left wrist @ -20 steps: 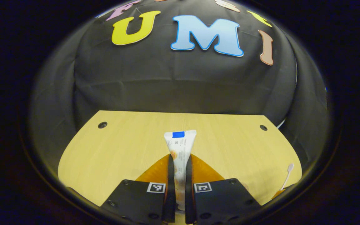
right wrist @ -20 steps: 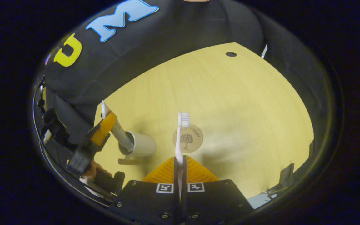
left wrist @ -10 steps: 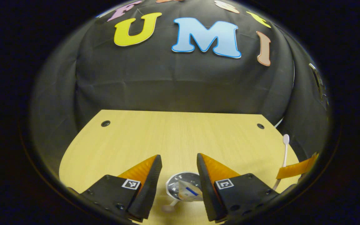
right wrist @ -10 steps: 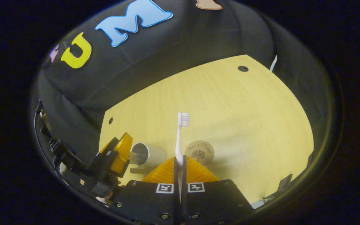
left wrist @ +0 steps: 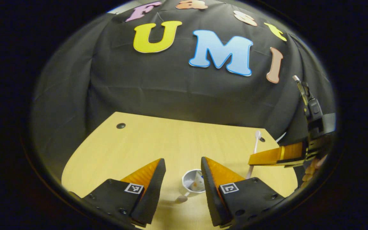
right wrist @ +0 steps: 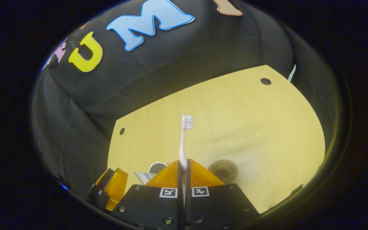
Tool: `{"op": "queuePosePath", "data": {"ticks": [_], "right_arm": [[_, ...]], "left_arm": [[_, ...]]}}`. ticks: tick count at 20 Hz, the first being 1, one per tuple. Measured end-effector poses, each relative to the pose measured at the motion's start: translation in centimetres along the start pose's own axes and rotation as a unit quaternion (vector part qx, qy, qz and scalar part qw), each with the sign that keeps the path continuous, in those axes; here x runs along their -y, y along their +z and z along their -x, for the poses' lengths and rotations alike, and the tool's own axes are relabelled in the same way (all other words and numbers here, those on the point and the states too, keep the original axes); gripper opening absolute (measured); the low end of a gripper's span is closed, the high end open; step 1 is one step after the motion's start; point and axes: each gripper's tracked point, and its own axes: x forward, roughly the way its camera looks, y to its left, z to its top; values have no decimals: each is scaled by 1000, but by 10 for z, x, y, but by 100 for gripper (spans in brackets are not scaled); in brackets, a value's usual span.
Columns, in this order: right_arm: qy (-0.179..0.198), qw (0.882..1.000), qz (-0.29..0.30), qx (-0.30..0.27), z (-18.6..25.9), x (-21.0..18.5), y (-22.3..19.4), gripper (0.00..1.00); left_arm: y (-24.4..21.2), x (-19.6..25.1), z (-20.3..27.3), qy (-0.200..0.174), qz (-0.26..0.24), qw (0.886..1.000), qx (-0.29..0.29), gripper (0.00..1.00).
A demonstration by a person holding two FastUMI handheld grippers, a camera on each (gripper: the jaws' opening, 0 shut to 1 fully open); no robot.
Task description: Put the toothbrush and toothpaste on the desktop into the cup, then pick up the cup and place it on the coaster on the desktop.
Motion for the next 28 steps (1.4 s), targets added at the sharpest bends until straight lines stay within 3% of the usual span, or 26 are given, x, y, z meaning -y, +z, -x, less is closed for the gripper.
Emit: {"op": "queuePosePath", "data": {"ticks": [2, 4, 11, 14, 19, 21, 24, 27, 28], "right_arm": [[9, 1000, 7, 10, -12, -15, 7, 2], [19, 999, 17, 22, -26, -28, 12, 2], [30, 995, 82, 51, -69, -50, 10, 2], [41, 988, 132, 71, -71, -52, 2, 2], [51, 982, 155, 96, -69, -50, -17, 4], [52, 983, 149, 97, -64, -45, -28, 4], [52, 983, 147, 100, -55, -40, -38, 6], [58, 982, 156, 92, -45, -39, -57, 15], [58, 982, 158, 84, -41, -38, -67, 28]], "left_arm": [[7, -20, 13, 14, 0, 1000, 6, 77], [11, -45, 22, 34, -3, 999, 8, 67], [-2, -121, 50, 97, 7, 995, -7, 67], [-8, -133, 52, 106, 8, 994, -15, 67], [-22, -115, 46, 78, -5, 996, -33, 67], [-24, -103, 43, 64, -17, 997, -36, 75], [-31, -86, 36, 44, -32, 998, -43, 77], [-38, -75, 28, 22, -40, 998, -54, 77], [-42, -69, 28, 14, -44, 997, -59, 77]]}}
